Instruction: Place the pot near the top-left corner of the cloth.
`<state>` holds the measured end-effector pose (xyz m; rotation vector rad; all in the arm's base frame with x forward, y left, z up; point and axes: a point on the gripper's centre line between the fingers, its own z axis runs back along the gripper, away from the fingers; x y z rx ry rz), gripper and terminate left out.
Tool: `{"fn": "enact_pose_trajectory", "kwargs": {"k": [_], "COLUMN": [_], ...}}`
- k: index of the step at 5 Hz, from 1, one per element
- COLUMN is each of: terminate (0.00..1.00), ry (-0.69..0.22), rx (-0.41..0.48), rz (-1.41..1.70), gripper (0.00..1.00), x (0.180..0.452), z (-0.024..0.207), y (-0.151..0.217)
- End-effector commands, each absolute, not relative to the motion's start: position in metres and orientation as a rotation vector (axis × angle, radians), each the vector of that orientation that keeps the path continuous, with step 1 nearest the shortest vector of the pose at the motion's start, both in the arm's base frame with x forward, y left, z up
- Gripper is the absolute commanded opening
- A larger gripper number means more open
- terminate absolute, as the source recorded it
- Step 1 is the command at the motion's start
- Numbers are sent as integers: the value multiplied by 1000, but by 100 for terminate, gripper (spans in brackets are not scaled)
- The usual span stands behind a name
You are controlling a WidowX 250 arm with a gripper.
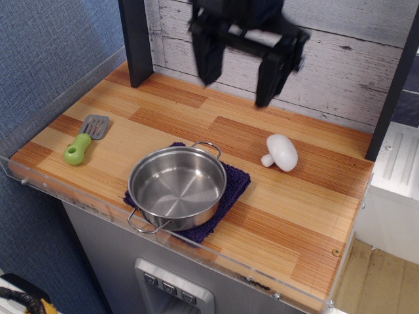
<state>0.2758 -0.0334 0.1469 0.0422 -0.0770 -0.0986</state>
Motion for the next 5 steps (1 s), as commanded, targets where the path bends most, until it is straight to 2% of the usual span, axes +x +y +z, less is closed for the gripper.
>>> {"fn": "enact_pose_trajectory", "kwargs": {"k": [1, 2, 3, 4, 5], "terminate": [0, 0, 0, 0, 0], "ry": [-61, -81, -62, -36, -19], "rx": [36, 32, 25, 56, 83], "rz": [-85, -84, -86, -83, -87], "gripper": [100, 100, 100, 100, 100], "x": [252, 245, 233, 221, 222], "z": [123, 112, 100, 82, 65], "y": [-15, -8, -3, -5, -9]}}
